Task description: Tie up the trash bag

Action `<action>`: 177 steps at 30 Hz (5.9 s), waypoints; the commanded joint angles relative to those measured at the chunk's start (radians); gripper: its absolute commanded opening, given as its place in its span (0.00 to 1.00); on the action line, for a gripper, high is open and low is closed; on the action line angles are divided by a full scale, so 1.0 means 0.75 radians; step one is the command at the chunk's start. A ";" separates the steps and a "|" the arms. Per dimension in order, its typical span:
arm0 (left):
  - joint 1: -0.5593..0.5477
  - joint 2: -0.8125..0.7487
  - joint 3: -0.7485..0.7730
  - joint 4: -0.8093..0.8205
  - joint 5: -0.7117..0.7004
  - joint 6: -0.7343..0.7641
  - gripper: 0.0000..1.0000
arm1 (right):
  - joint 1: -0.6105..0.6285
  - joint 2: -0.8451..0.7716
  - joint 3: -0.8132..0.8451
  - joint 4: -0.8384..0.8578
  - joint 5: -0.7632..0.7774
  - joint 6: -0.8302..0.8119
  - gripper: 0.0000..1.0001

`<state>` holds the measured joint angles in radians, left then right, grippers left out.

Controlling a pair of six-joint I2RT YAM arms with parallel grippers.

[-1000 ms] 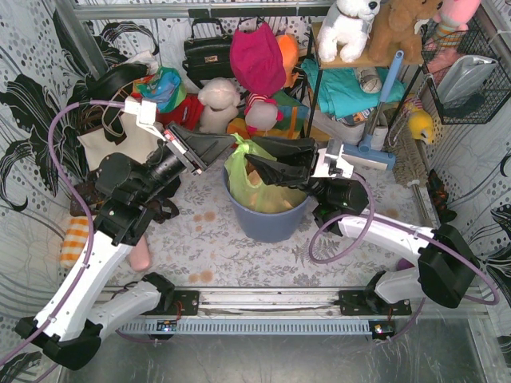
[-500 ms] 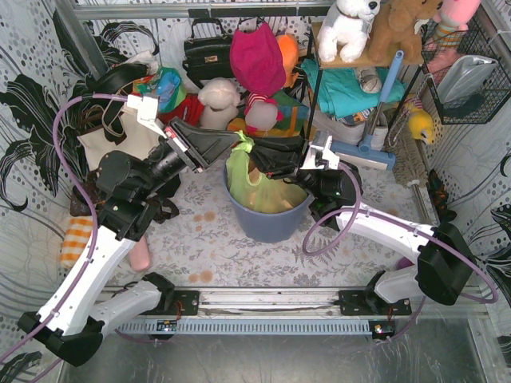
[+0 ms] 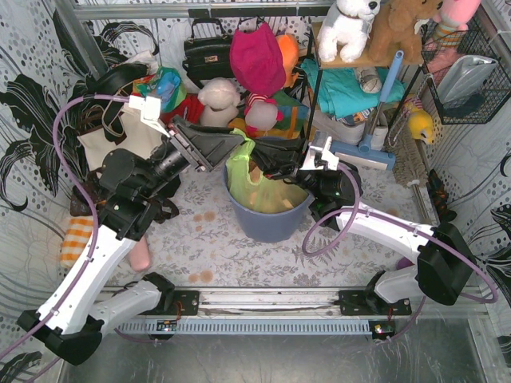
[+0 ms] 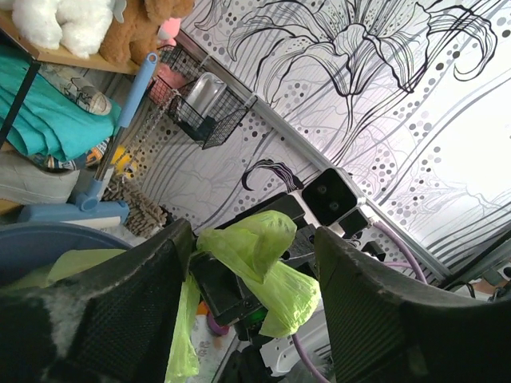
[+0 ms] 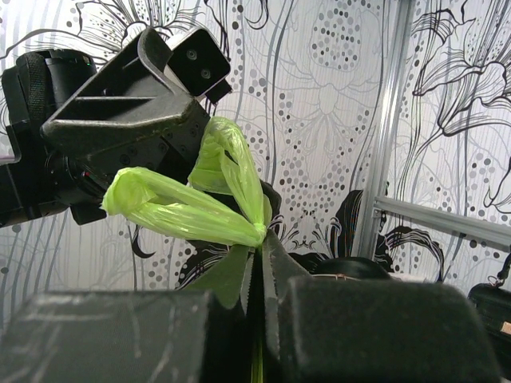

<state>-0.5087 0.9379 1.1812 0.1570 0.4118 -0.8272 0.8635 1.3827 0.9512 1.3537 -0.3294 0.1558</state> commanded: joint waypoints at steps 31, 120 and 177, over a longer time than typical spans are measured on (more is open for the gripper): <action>-0.189 0.082 0.085 -0.012 -0.447 0.385 0.38 | 0.006 -0.046 -0.029 0.082 -0.027 0.025 0.00; -0.189 0.134 0.102 0.020 -0.358 0.308 0.00 | 0.015 -0.228 0.349 -0.845 -0.077 -0.437 0.03; -0.063 0.464 0.268 -0.162 -0.649 0.593 0.00 | 0.095 -0.321 0.063 -0.994 -1.104 0.427 0.00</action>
<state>-0.6174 1.2457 1.3857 -0.0269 0.0174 -0.4084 0.9085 1.1816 1.0874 0.5117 -0.9424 0.2504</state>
